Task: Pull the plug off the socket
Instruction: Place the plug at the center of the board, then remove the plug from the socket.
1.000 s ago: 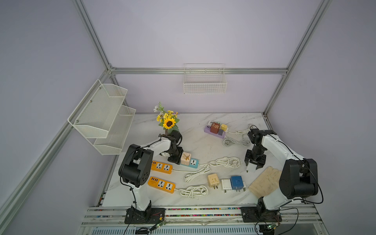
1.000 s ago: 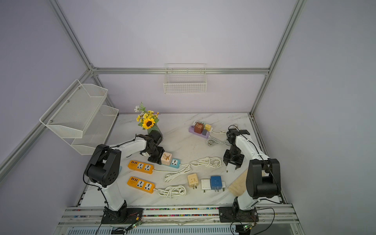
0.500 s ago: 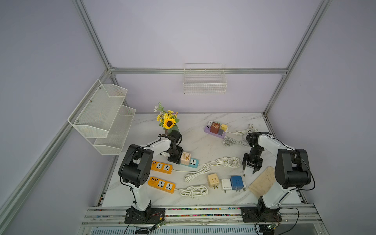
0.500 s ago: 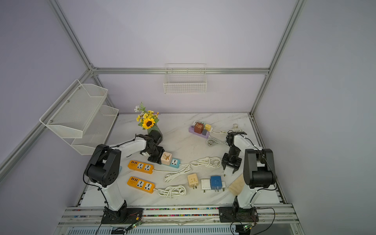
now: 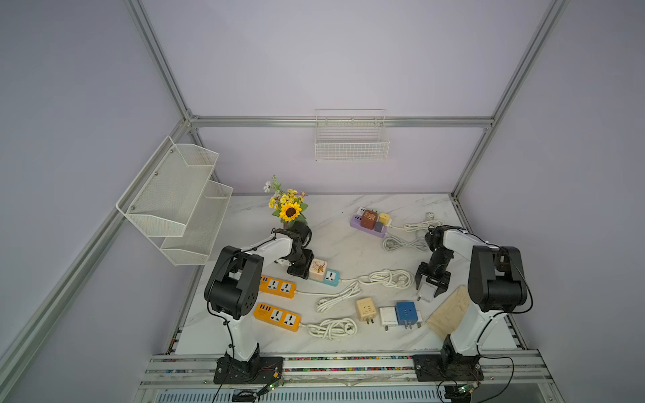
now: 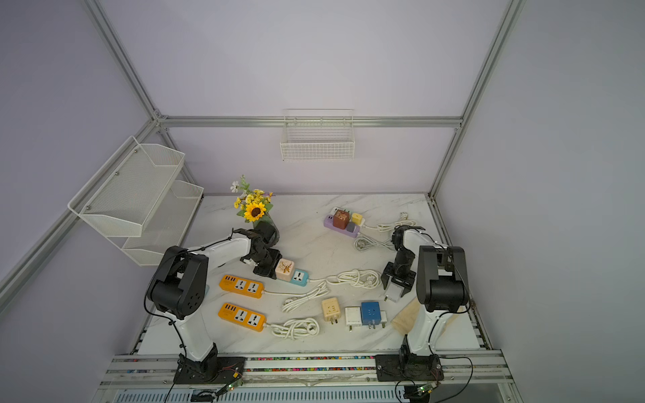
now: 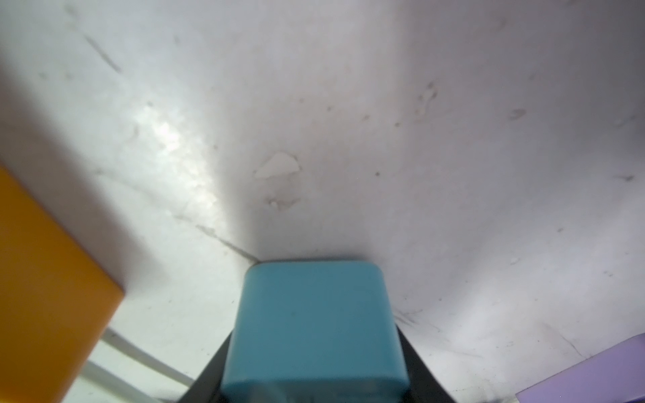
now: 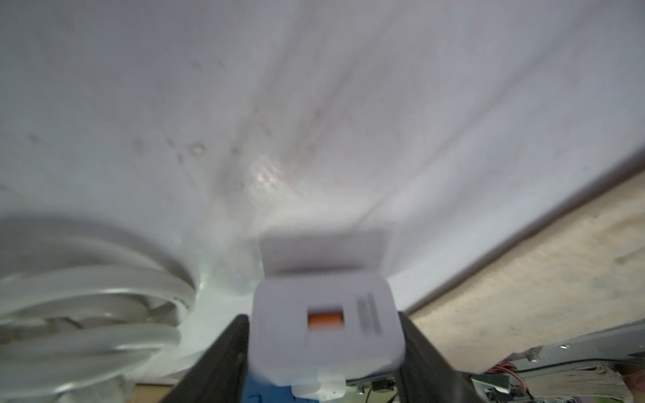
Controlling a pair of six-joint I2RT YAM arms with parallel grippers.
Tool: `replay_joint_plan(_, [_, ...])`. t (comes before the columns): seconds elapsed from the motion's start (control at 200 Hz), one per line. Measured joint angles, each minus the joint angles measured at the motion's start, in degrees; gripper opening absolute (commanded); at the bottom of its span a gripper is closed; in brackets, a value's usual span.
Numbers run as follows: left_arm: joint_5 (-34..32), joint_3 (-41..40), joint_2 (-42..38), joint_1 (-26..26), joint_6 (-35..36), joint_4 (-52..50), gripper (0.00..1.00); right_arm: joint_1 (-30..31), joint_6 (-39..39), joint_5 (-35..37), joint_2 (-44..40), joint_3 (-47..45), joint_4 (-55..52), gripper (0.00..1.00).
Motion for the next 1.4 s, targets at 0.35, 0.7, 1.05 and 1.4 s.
replay_joint_plan(0.35, [-0.02, 0.0, 0.02, 0.02, 0.04, 0.02, 0.0, 1.22, 1.31, 2.32, -9.38, 4.48, 1.01, 0.77])
replay_joint_plan(0.7, [0.13, 0.0, 0.09, 0.09, 0.28, 0.02, 0.0, 34.1, -16.61, -3.65, -34.4, -8.24, 40.33, 0.83])
replay_joint_plan(1.05, [0.37, 0.39, 0.39, 0.26, 0.44, -0.33, 0.0, 44.15, -39.26, -14.56, -25.05, -18.14, 66.86, 0.9])
replay_joint_plan(1.4, [0.46, 0.39, 0.42, 0.37, 0.5, -0.26, 0.0, 47.25, -46.27, -14.84, -10.1, -12.74, 73.7, 0.92])
